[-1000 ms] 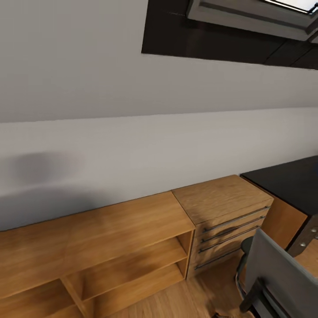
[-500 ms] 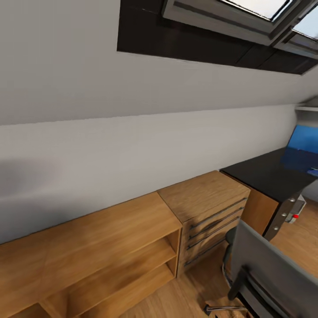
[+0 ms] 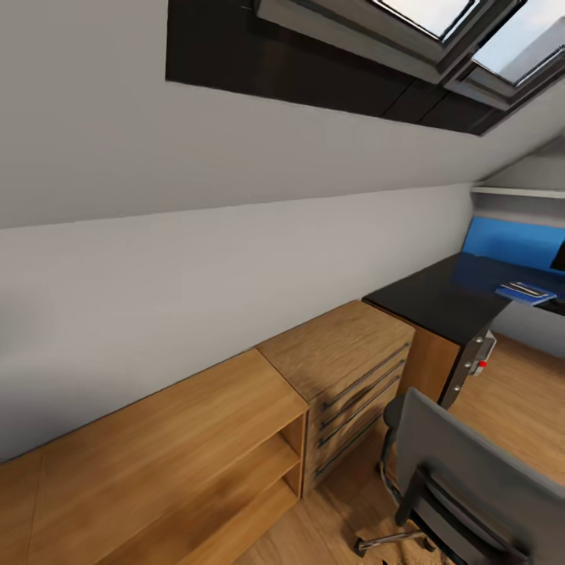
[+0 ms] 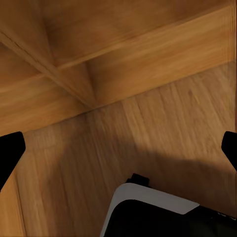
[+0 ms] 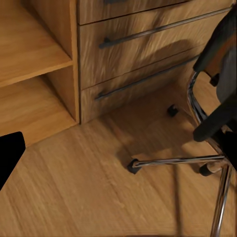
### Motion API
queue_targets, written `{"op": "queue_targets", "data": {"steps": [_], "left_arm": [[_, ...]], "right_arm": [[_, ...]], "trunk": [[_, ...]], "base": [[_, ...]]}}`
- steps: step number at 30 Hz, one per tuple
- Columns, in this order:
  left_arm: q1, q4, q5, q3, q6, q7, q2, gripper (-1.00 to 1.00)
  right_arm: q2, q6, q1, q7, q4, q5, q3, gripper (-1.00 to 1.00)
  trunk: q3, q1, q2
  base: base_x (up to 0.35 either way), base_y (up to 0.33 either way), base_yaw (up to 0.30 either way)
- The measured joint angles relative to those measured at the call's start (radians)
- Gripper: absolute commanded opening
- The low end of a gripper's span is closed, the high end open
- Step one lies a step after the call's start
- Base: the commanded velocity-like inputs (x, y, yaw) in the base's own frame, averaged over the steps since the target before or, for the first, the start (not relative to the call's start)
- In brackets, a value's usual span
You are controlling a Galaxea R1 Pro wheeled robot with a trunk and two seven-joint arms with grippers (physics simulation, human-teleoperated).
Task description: In the bedroom, organize the workspace by keeping the computer under the desk, ensuring the monitor is on the desk, placing the keyboard on the desk next to the monitor, placing the mouse on the desk next to the keyboard, moving the folder from the swivel chair onto the desk next to the mouse, stacking the notebook on top of the folder with the pen on top of the notebook, and positioning the swivel chair next to the desk.
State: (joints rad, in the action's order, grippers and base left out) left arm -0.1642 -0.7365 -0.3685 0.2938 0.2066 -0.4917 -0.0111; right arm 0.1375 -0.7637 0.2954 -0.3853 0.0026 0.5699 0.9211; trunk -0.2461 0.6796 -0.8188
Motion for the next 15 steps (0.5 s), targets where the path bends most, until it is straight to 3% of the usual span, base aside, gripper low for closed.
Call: {"op": "queue_targets", "data": {"steps": [15], "left_arm": [[0.0,0.0,0.0,0.0,0.002,0.0,0.0,1.0]], "right_arm": [[0.0,0.0,0.0,0.0,0.0,0.0,0.0,1.0]], "trunk": [[0.0,0.0,0.0]], "base": [[0.005,0.003,-0.299]]}}
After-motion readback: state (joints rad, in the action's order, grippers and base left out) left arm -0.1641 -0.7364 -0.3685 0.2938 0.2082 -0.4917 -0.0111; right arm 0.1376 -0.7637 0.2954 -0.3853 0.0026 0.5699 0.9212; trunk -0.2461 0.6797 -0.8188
